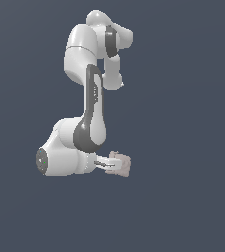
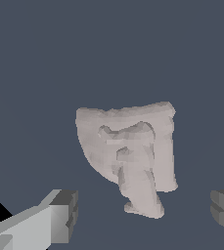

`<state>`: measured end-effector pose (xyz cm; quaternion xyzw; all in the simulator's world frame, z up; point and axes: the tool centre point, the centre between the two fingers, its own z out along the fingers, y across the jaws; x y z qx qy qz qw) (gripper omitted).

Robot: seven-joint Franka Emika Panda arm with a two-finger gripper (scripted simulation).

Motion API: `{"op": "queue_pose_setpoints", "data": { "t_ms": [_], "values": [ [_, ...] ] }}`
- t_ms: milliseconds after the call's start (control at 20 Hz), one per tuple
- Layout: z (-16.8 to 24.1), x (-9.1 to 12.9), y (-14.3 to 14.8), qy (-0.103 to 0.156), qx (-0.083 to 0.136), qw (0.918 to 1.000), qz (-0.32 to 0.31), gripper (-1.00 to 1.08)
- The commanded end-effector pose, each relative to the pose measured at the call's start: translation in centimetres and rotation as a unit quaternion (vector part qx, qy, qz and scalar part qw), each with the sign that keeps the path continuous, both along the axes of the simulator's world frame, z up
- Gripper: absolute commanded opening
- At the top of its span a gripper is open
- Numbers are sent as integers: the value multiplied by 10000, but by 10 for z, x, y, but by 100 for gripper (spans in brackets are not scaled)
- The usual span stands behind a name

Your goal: Pick up the object and move it to a goal position.

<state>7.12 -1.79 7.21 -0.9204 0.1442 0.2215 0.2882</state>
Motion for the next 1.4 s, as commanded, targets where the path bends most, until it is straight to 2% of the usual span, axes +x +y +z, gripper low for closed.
{"op": "queue_pose_setpoints", "data": {
  "t_ms": [0,400,1100,1150,1350],
  "values": [
    [0,1,0,25,82,10000,-17,108],
    [-2,0,0,35,108,9999,-25,108],
    [-22,-9,18,39,124,9999,-27,108],
    [-22,-9,18,39,124,9999,-27,-100],
    [-22,-9,18,39,124,9999,-27,-100]
  ]
}}
